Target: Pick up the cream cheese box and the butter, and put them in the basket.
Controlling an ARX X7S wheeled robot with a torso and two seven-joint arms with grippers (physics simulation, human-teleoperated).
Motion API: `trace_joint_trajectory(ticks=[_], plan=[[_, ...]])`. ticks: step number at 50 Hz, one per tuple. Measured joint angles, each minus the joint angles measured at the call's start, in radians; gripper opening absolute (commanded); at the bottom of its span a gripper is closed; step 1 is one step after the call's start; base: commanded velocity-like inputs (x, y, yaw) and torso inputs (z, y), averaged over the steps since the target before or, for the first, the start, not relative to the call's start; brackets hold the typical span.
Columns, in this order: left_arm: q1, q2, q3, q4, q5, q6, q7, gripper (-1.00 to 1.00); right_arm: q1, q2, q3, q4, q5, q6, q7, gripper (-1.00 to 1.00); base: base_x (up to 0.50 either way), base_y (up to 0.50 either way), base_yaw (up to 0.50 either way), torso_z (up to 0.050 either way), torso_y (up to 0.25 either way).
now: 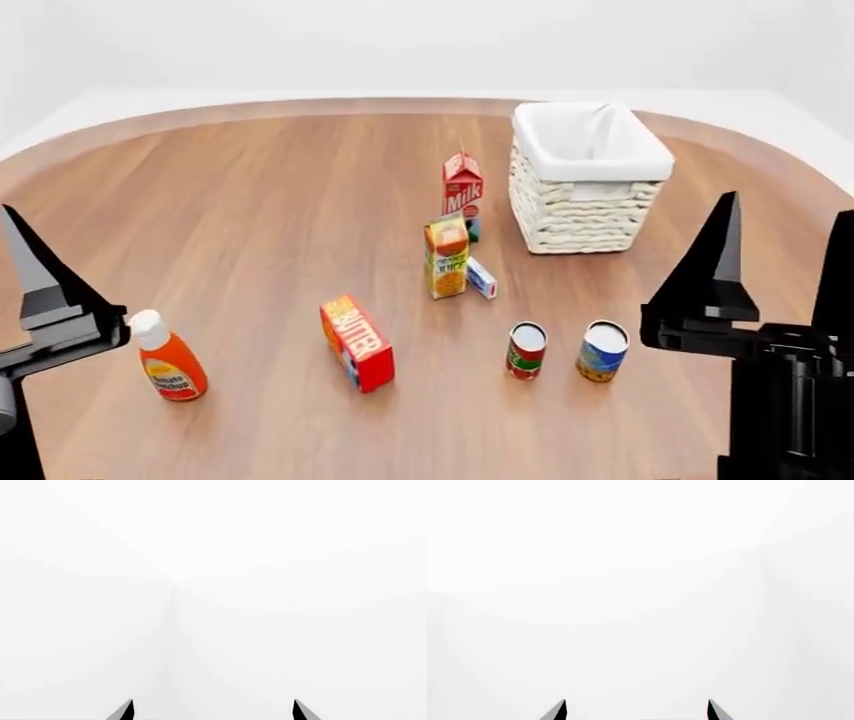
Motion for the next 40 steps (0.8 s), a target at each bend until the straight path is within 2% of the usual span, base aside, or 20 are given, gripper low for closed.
trace_joint_trajectory(ticks=[40], plan=[[-0.002, -0.028, 0.0, 0.024, -0.021, -0.029, -0.022, 1.0, -0.003, 0.041, -0.04, -0.035, -0.006, 0.015, 0.009, 1.0, 0.5, 0.0, 0.0, 0.0, 0.001]])
